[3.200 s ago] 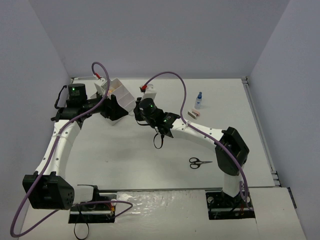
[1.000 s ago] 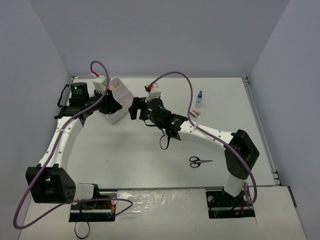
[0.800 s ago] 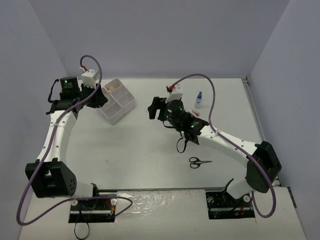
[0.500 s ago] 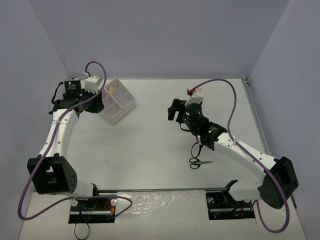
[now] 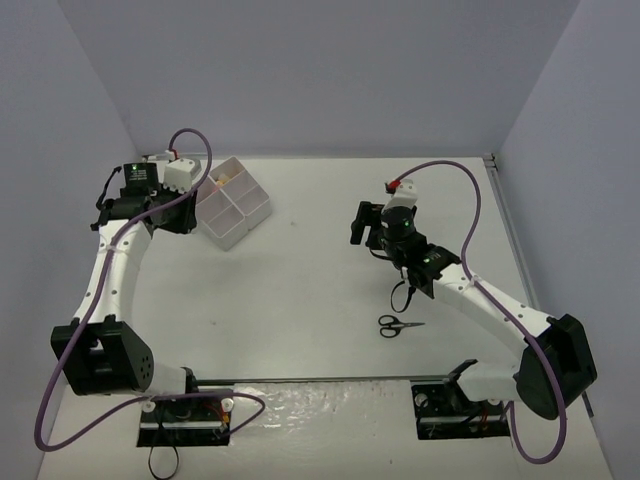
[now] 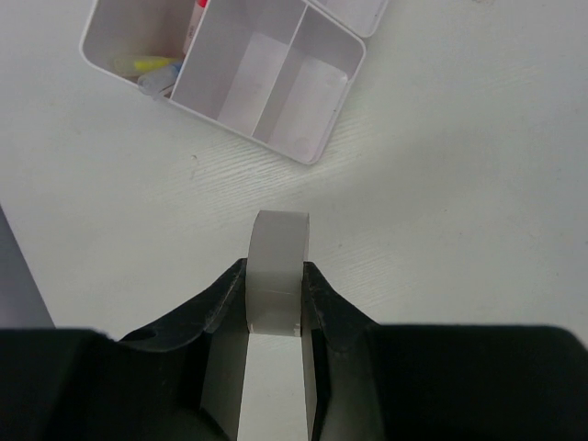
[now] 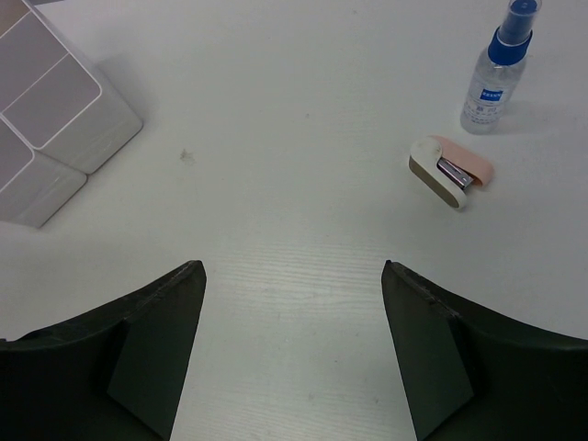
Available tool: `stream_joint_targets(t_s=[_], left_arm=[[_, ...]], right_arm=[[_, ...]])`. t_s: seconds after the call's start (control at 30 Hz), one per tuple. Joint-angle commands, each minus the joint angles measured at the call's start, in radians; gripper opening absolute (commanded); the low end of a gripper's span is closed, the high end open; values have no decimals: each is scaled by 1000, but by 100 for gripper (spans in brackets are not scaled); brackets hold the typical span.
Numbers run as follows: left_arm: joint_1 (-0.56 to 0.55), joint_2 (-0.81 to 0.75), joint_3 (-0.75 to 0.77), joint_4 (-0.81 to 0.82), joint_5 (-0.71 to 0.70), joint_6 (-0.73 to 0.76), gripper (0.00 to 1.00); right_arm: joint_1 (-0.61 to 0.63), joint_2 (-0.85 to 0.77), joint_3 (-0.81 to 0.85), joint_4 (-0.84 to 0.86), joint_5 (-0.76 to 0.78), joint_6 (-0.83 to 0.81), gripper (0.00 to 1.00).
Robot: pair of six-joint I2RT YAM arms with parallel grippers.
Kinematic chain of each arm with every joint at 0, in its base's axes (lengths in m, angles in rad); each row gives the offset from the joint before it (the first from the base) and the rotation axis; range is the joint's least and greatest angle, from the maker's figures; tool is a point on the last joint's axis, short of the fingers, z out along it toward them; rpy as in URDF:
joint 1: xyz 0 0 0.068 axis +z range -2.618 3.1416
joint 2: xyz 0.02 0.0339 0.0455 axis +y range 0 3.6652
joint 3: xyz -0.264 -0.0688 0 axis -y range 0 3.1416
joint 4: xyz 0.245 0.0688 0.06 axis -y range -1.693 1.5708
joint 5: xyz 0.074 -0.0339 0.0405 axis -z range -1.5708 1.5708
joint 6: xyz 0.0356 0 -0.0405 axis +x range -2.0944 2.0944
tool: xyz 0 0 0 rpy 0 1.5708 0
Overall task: Sort the stationery into containers
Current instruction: Place the stationery in the storage box.
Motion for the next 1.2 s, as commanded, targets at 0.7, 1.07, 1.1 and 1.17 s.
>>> stream_joint_targets(t_s=[0.7,1.07,1.1,1.17], left_arm=[[15,-21,79,35,-64,3,0],[15,17,109,32,103,127,0],[15,31,119,27,102,150,0],[15,54,138,20,101,192,0]], right_arm=[[-85,-46,-12,48,-69,-4,74],[-96,-66,-16,42,-92,-13,74],[-97,-67,-16,42,-93,-13,74],[-97,-65,-15,42,-94,-9,74]])
